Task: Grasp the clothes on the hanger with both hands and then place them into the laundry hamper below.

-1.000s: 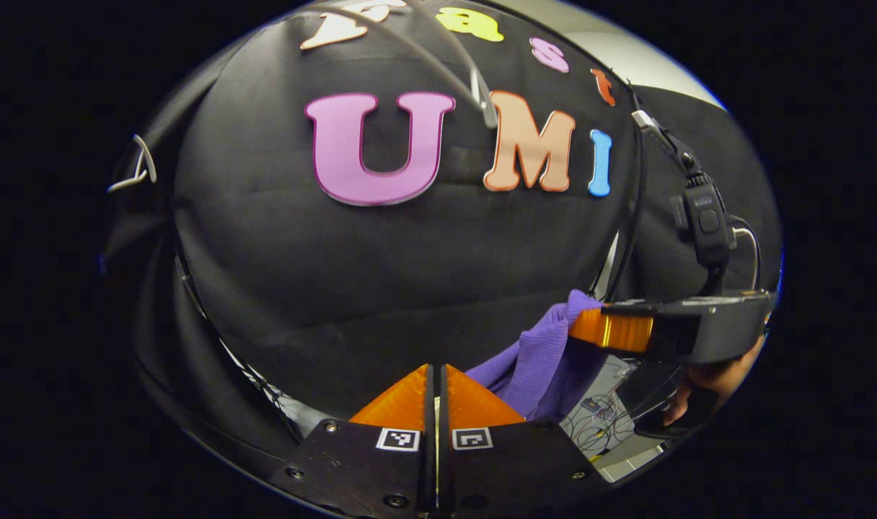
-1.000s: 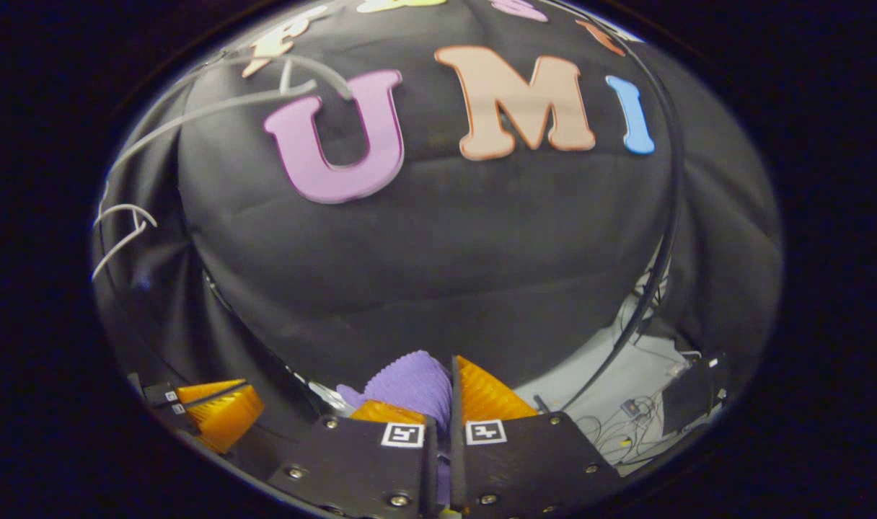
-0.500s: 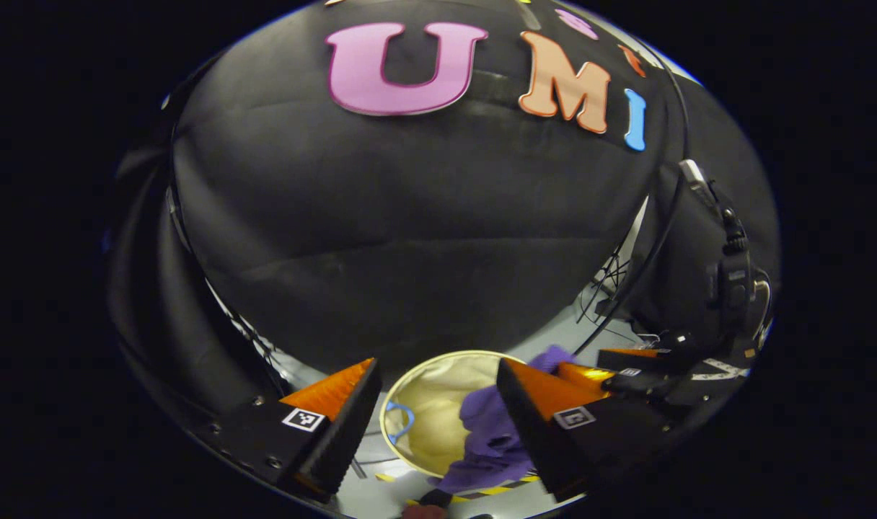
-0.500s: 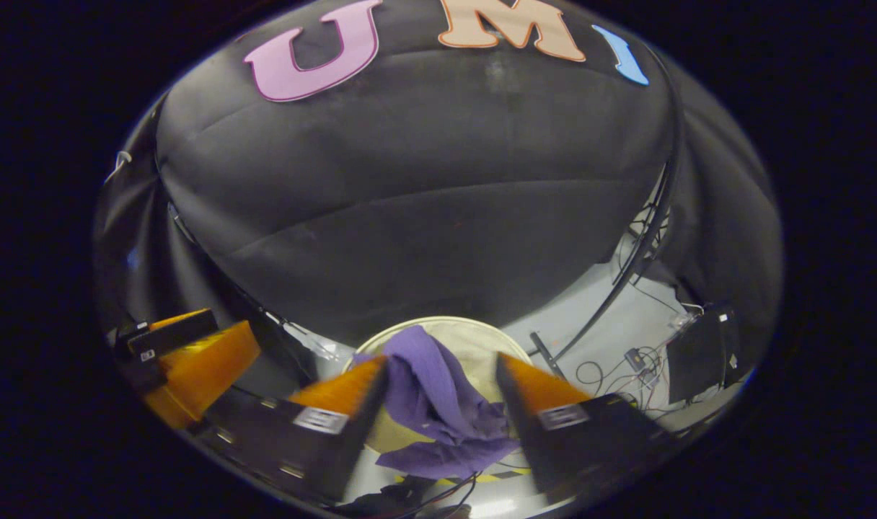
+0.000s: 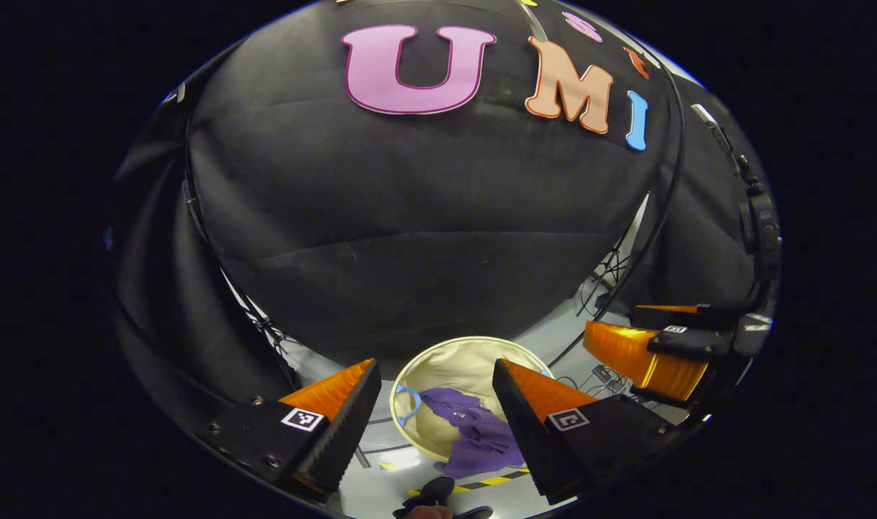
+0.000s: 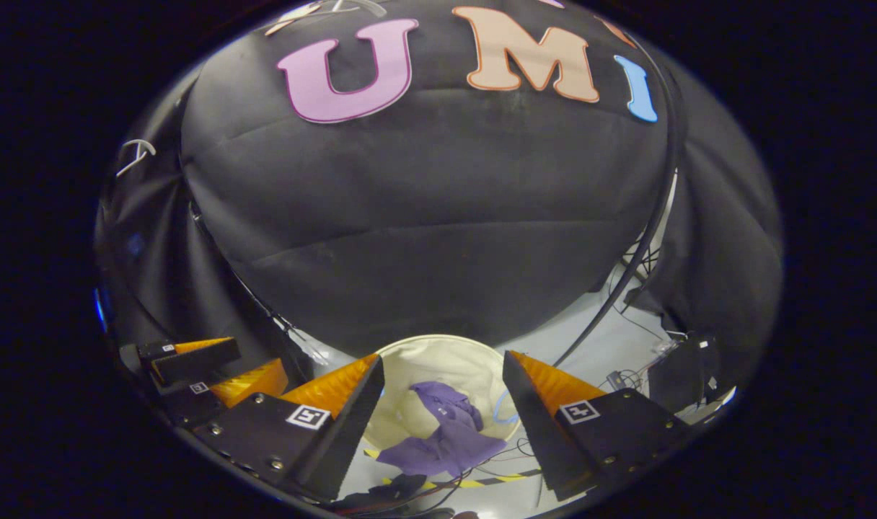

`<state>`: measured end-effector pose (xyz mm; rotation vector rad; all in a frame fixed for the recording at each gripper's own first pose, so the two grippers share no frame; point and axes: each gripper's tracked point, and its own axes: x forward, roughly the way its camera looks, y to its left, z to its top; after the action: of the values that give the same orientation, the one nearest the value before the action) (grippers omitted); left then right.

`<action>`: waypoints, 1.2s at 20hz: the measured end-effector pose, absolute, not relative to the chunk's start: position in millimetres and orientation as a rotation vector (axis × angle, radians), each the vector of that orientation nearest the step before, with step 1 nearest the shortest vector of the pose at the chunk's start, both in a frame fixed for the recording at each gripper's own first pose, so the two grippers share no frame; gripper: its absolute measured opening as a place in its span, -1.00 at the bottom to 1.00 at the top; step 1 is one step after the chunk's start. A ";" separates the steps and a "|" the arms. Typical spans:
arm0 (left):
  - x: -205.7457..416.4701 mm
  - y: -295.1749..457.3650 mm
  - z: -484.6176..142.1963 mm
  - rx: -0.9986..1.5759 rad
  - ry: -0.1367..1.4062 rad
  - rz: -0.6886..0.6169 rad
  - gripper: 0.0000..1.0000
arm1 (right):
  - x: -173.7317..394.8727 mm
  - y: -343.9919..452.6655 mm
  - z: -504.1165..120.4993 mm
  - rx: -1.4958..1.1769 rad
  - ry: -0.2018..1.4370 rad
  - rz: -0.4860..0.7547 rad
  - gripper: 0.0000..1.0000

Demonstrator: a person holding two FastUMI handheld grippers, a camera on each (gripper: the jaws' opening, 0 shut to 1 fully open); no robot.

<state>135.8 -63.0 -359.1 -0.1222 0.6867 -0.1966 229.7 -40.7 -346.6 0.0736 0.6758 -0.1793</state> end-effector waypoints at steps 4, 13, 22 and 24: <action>123.6 -55.3 -323.7 -0.136 0.657 -0.181 0.94 | 212.9 -32.0 -306.7 0.062 0.622 -0.179 0.99; 71.2 -43.7 -249.5 -0.150 0.574 -0.181 0.94 | 157.6 -8.8 -226.3 0.040 0.506 -0.158 0.89; 35.5 -32.0 -143.7 -0.152 0.418 -0.147 0.94 | 110.9 11.5 -121.9 0.012 0.320 -0.105 0.98; 27.6 -30.7 -119.1 -0.141 0.375 -0.141 0.93 | 95.6 13.5 -93.9 0.012 0.277 -0.094 0.99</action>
<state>27.6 -30.7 -119.1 -0.1406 0.3755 -0.1413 95.6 13.5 -93.9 0.0119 0.2770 -0.0942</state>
